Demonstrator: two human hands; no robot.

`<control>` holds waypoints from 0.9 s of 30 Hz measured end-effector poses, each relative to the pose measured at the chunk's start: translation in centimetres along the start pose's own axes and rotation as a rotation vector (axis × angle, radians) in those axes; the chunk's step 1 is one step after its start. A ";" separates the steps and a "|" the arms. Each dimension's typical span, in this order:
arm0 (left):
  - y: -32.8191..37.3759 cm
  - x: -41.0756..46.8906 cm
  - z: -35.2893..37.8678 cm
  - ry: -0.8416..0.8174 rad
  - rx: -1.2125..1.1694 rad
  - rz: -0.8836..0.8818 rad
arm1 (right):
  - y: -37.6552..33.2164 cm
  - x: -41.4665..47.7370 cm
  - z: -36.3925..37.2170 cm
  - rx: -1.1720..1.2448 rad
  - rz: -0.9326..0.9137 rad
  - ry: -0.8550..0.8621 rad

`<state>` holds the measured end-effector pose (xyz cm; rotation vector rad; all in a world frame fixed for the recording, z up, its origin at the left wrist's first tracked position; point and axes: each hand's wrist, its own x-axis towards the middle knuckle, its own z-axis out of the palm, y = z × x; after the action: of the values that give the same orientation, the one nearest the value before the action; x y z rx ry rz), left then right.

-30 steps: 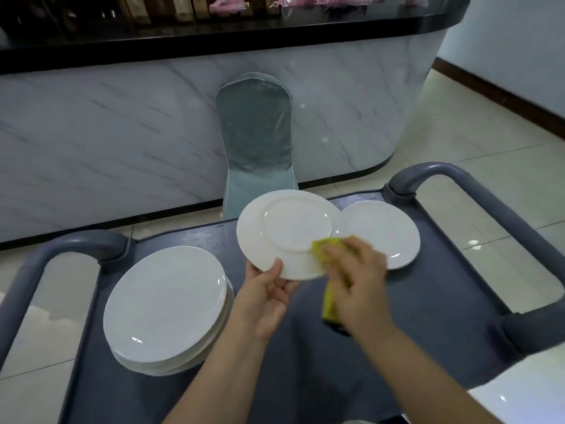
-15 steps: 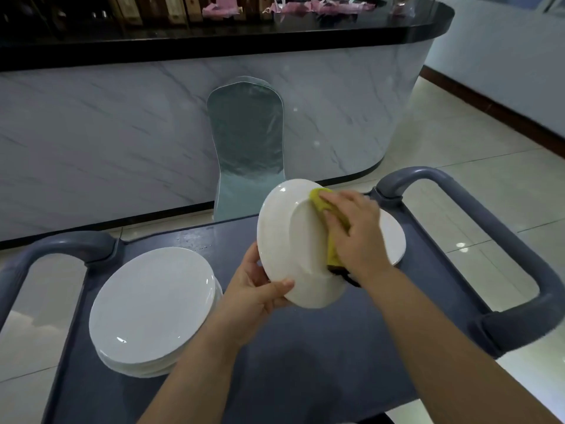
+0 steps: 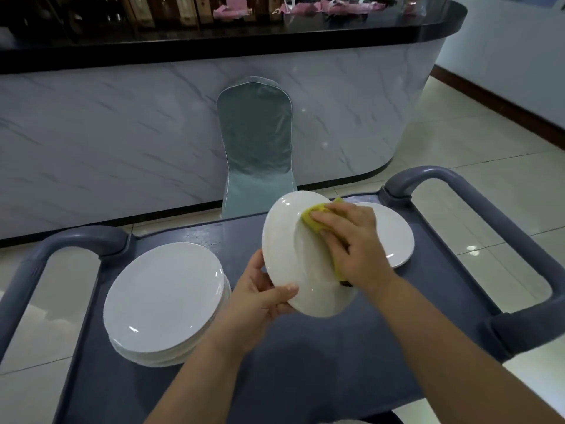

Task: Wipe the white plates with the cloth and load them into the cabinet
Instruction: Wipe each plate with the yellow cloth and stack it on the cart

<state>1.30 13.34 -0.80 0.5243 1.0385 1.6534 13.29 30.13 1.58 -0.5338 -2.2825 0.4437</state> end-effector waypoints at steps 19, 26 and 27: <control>0.7 -0.9 -1.5 0.085 -0.036 -0.005 | 0.8 -6.9 0.3 0.080 -0.164 -0.162; 0.6 -1.8 -1.2 -0.063 0.143 -0.062 | 2.2 -1.1 -0.7 0.089 0.233 -0.058; 0.6 -1.8 -1.1 -0.063 0.165 -0.057 | 0.9 0.2 -0.3 0.097 0.208 -0.068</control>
<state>0.74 11.27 -0.58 0.6451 1.1387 1.4998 13.61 31.03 1.48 -0.7192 -2.2650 0.6803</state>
